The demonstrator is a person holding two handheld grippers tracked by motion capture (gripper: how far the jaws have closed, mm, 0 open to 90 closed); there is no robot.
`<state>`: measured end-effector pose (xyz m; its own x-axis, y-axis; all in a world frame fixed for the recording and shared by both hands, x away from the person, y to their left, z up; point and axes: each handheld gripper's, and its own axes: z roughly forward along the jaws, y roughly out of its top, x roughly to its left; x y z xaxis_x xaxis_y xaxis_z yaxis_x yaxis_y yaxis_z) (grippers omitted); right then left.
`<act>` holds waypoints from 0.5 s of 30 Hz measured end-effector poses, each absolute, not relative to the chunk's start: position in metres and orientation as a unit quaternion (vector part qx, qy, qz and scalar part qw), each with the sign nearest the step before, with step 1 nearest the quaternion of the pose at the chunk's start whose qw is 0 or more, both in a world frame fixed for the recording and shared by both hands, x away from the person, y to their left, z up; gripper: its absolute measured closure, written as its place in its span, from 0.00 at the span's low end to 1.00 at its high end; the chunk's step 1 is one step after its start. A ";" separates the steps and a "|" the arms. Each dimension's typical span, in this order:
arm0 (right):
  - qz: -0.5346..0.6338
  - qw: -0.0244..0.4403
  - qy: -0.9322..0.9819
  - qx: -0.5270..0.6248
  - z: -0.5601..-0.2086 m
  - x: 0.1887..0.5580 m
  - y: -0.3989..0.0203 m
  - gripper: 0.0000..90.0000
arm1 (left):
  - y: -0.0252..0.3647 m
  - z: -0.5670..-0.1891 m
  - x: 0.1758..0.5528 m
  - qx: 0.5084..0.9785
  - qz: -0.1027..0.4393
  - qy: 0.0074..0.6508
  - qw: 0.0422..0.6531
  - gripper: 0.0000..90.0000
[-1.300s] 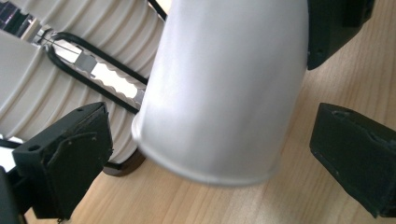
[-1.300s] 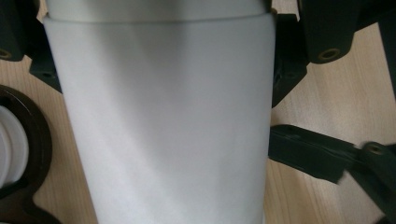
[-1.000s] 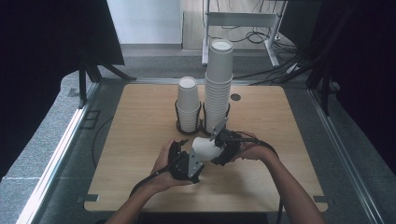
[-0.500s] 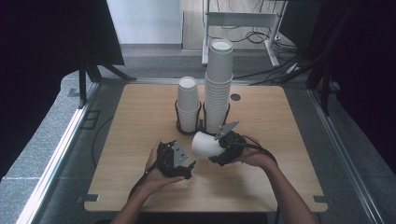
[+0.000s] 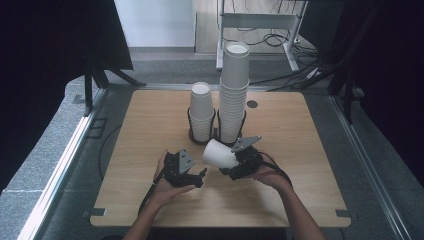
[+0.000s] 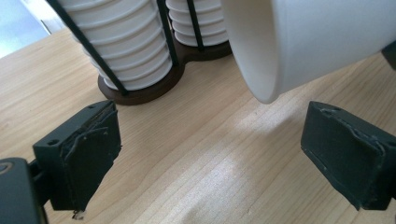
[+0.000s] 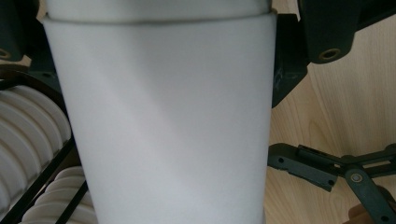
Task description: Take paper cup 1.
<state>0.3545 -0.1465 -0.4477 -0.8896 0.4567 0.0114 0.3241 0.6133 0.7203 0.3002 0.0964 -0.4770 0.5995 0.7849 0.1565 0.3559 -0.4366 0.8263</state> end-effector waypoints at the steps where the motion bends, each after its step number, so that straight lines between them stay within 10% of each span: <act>1: 0.385 0.088 0.892 0.221 -0.449 0.354 -0.147 0.26 | 0.098 -0.477 0.300 0.799 0.270 0.360 0.399 0.06; 15: 0.449 0.122 0.847 0.256 -0.466 0.335 -0.153 0.26 | 0.113 -0.473 0.300 0.784 0.238 0.386 0.423 0.06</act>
